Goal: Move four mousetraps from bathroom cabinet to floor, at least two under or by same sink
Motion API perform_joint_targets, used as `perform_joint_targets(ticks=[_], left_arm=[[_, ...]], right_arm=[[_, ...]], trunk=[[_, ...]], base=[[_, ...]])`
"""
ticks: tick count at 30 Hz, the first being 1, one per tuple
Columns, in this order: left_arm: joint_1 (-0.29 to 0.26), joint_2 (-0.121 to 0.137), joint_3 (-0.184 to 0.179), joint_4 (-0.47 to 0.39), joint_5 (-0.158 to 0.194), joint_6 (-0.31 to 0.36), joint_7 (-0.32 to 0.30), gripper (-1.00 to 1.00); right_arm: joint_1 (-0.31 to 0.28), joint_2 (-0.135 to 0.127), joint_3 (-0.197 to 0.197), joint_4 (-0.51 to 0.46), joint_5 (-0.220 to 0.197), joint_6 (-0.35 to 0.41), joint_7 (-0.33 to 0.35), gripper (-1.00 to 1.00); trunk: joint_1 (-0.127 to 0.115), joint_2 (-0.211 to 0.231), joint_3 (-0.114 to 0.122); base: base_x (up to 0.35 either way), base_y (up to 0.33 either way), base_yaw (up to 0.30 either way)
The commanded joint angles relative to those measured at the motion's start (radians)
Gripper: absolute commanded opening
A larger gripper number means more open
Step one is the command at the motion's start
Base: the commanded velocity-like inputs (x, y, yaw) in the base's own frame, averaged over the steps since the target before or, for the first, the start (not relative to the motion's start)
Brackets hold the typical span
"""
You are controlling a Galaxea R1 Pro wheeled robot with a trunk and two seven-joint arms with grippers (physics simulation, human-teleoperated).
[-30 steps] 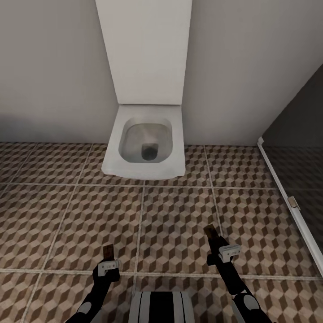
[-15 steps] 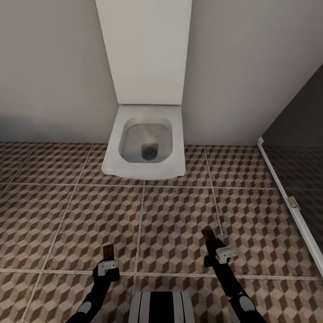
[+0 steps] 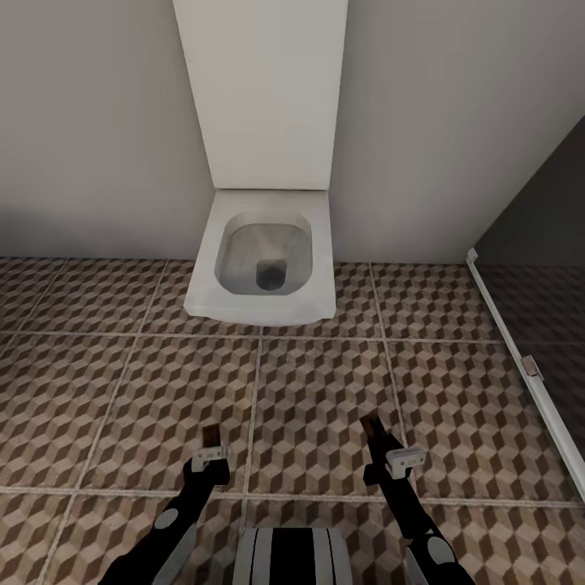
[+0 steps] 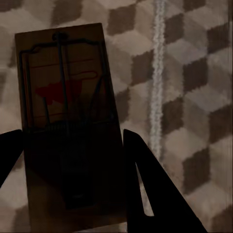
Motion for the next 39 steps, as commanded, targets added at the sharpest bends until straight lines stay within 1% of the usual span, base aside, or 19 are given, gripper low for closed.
perform_joint_targets(ticks=[1, 3, 5, 7, 10, 12, 14, 16, 19, 22, 26, 32, 39], left_arm=[[-0.001, 0.002, -0.007, -0.016, 0.008, 0.014, 0.01, -1.0], [-0.001, 0.002, -0.007, -0.063, 0.007, 0.059, 0.029, -1.0], [-0.001, 0.002, -0.007, -0.084, 0.007, 0.078, 0.055, -1.0], [-0.001, 0.002, -0.008, -0.09, 0.007, 0.086, 0.075, -1.0], [-0.001, 0.009, -0.008, -0.078, 0.007, 0.089, 0.086, -1.0], [-0.001, 0.025, -0.007, -0.068, 0.007, 0.088, 0.09, -1.0], [-0.001, 0.047, -0.007, -0.064, 0.007, 0.085, 0.091, -1.0], [-0.001, 0.063, -0.008, -0.064, 0.007, 0.081, 0.091, -1.0], [-0.001, 0.079, -0.009, -0.067, 0.007, 0.056, 0.091, -1.0], [-0.001, 0.084, -0.01, -0.068, 0.007, 0.037, 0.09, -1.0], [-0.001, 0.086, -0.01, -0.074, 0.007, 0.03, 0.091, -1.0], [-0.001, 0.088, -0.011, -0.146, 0.007, 0.03, 0.092, -1.0], [-0.001, 0.091, -0.01, -0.168, 0.007, 0.03, 0.092, -1.0]], right_arm=[[0.0, 0.0, -0.001, -0.003, -0.005, 0.001, 0.006, -1.0], [0.0, -0.001, -0.001, -0.023, -0.003, 0.024, 0.005, -1.0], [-0.002, -0.003, -0.001, -0.039, -0.003, 0.067, 0.0, -1.0], [-0.018, -0.004, -0.001, -0.045, -0.002, 0.105, -0.002, -1.0], [-0.044, -0.006, -0.001, -0.043, -0.002, 0.127, -0.004, -1.0], [-0.068, -0.006, -0.002, -0.037, -0.002, 0.14, -0.004, -1.0], [-0.089, -0.005, -0.002, -0.034, -0.002, 0.157, -0.004, -1.0], [-0.097, -0.005, -0.002, -0.033, -0.003, 0.165, -0.004, -1.0], [-0.104, -0.005, -0.001, -0.032, -0.002, 0.169, -0.003, -1.0], [-0.106, -0.006, -0.001, -0.033, -0.001, 0.17, -0.003, -1.0], [-0.109, -0.006, -0.001, -0.034, 0.0, 0.17, -0.003, -1.0], [-0.109, -0.006, 0.0, -0.033, 0.0, 0.169, -0.003, -1.0], [-0.109, -0.006, 0.0, -0.034, -0.001, 0.167, -0.003, -1.0]], trunk=[[0.0, 0.0, -0.001], [0.0, 0.0, -0.001], [0.0, 0.0, -0.001], [0.0, 0.0, -0.001], [0.0, 0.0, -0.001], [0.0, 0.0, -0.001], [0.0, 0.0, -0.001], [0.0, 0.0, -0.001], [0.0, 0.0, -0.001], [0.0, 0.0, -0.001], [0.0, 0.0, -0.001], [0.0, 0.0, -0.001], [0.0, 0.0, -0.001]], base=[[0.0, 0.0, 0.0], [0.0, 0.0, 0.0], [0.0, 0.0, 0.0], [0.0, 0.0, 0.0], [0.0, 0.0, 0.0], [0.0, 0.0, 0.0], [0.0, 0.0, 0.0], [0.0, 0.0, 0.0], [0.0, 0.0, 0.0], [0.0, 0.0, 0.0], [0.0, 0.0, 0.0], [0.0, 0.0, 0.0], [0.0, 0.0, 0.0]])
